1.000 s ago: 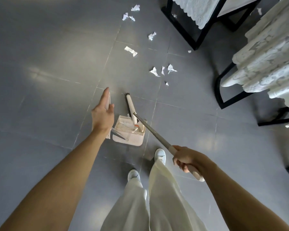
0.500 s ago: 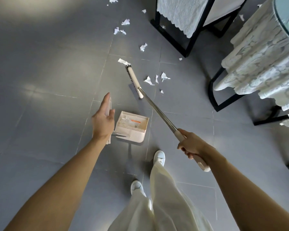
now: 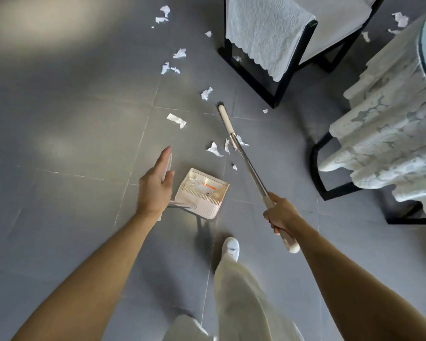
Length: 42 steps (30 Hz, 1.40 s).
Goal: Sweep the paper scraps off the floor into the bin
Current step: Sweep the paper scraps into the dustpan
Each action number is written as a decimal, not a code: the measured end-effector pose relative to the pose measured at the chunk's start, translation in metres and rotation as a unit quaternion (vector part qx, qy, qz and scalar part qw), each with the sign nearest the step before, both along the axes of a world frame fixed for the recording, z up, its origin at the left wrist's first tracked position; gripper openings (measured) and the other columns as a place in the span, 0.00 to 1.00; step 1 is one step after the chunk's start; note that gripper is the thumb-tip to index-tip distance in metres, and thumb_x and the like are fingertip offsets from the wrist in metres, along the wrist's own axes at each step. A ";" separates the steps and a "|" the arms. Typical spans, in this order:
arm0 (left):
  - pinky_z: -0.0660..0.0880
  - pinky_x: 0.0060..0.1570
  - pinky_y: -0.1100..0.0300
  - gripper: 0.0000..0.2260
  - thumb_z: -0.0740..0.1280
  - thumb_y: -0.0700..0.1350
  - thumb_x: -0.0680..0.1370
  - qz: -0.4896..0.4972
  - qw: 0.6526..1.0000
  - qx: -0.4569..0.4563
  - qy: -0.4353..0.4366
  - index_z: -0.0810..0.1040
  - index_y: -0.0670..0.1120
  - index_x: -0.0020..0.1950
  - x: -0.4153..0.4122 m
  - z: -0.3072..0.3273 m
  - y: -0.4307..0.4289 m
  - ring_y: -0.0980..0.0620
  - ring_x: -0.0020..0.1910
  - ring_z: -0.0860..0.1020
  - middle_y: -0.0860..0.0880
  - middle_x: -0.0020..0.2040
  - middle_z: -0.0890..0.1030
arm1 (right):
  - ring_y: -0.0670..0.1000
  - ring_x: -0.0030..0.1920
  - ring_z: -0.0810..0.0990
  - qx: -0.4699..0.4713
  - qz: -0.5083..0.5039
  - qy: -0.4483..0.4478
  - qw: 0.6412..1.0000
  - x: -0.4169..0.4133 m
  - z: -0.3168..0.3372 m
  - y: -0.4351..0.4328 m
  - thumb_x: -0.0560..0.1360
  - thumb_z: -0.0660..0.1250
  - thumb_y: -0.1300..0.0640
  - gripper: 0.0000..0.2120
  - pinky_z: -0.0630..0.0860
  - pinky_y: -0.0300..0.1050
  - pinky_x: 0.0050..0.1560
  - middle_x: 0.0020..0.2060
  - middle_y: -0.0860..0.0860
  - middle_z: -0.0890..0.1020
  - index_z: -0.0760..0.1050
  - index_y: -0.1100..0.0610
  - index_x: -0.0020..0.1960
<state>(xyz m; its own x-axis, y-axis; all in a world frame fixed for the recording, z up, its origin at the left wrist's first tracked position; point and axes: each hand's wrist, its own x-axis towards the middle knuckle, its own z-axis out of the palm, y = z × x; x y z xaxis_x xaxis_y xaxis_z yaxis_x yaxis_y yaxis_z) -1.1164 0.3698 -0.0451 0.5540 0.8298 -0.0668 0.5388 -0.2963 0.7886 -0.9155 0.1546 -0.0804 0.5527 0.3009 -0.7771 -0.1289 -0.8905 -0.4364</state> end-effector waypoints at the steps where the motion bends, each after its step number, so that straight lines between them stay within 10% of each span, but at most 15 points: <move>1: 0.65 0.62 0.67 0.25 0.60 0.36 0.80 -0.003 1.000 0.003 0.006 0.64 0.56 0.74 0.009 0.000 0.009 0.53 0.67 0.72 0.54 0.69 0.73 | 0.53 0.27 0.73 -0.007 0.000 -0.005 1.000 0.016 0.001 0.008 0.75 0.62 0.66 0.32 0.72 0.42 0.25 0.43 0.59 0.76 0.61 0.46 0.75; 8: 0.75 0.58 0.51 0.25 0.62 0.38 0.80 0.005 0.999 0.014 0.038 0.64 0.60 0.73 0.056 0.009 0.071 0.52 0.64 0.75 0.55 0.68 0.73 | 0.59 0.34 0.75 -0.025 0.025 -0.058 0.998 0.082 -0.005 0.056 0.74 0.58 0.69 0.27 0.75 0.48 0.32 0.46 0.64 0.78 0.67 0.54 0.71; 12: 0.65 0.61 0.68 0.24 0.62 0.38 0.80 0.003 0.998 0.025 0.055 0.66 0.54 0.74 0.072 0.008 0.110 0.54 0.65 0.73 0.62 0.65 0.69 | 0.55 0.30 0.72 -0.029 -0.004 -0.048 0.998 0.100 -0.020 0.082 0.73 0.58 0.69 0.22 0.71 0.42 0.26 0.40 0.61 0.76 0.71 0.58 0.65; 17: 0.68 0.61 0.63 0.24 0.62 0.37 0.80 -0.036 0.997 0.016 0.064 0.66 0.54 0.74 0.091 -0.004 0.159 0.46 0.65 0.74 0.59 0.66 0.71 | 0.57 0.32 0.73 -0.040 0.025 -0.003 0.999 0.097 -0.028 0.115 0.70 0.61 0.69 0.16 0.72 0.48 0.35 0.29 0.57 0.74 0.73 0.61 0.57; 31: 0.56 0.58 0.79 0.25 0.61 0.36 0.80 -0.188 0.981 -0.021 0.038 0.64 0.53 0.75 0.132 -0.012 0.293 0.57 0.68 0.67 0.59 0.67 0.69 | 0.47 0.23 0.64 -0.006 -0.042 0.174 0.984 0.015 0.037 0.169 0.73 0.59 0.71 0.32 0.62 0.37 0.23 0.26 0.53 0.69 0.68 0.39 0.66; 42: 0.60 0.61 0.72 0.25 0.62 0.36 0.79 -0.308 0.951 -0.003 0.024 0.64 0.51 0.75 0.118 -0.008 0.274 0.51 0.68 0.70 0.51 0.70 0.72 | 0.48 0.25 0.68 0.006 -0.208 0.032 0.978 -0.041 0.035 0.183 0.76 0.59 0.68 0.33 0.67 0.37 0.22 0.32 0.55 0.73 0.61 0.44 0.76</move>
